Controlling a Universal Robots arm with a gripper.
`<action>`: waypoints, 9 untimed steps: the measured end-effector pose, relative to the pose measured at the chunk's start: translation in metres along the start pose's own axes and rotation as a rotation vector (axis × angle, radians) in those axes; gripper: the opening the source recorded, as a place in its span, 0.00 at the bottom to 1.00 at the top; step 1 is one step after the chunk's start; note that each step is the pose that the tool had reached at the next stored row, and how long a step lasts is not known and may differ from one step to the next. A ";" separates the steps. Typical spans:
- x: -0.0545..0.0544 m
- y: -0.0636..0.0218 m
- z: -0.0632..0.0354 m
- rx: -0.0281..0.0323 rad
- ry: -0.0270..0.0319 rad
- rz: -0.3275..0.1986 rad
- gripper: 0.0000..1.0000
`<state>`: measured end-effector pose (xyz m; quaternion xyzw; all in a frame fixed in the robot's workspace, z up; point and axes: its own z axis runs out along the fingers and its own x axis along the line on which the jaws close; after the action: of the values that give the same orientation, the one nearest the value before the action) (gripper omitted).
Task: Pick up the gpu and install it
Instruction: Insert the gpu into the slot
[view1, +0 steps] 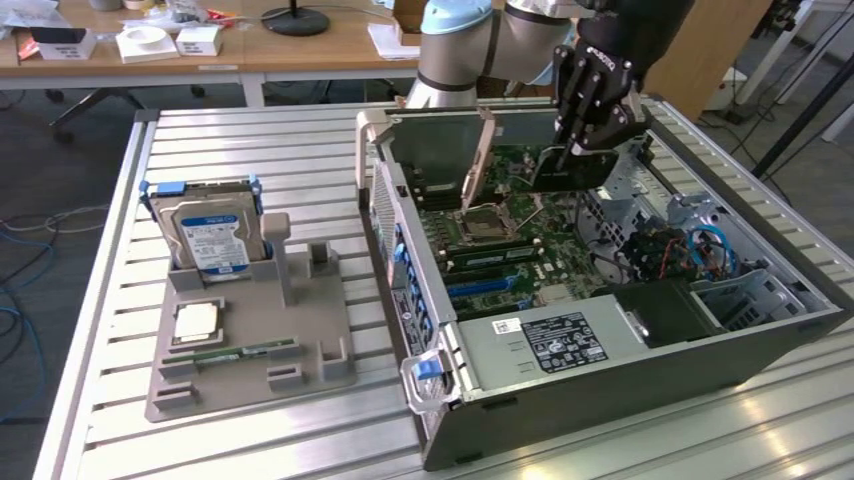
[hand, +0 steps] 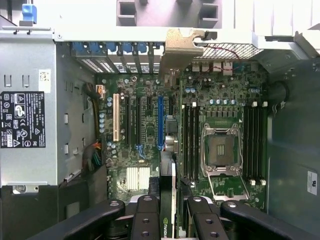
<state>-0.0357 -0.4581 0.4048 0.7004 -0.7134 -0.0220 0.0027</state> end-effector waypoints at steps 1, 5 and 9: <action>0.000 0.0002 0.0009 0.0012 -0.0004 -0.005 0.26; 0.000 0.0003 0.0027 0.0054 -0.0012 -0.018 0.26; 0.000 0.0005 0.0034 0.0056 -0.0016 -0.018 0.26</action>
<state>-0.0363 -0.4580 0.4014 0.7067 -0.7072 -0.0206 -0.0001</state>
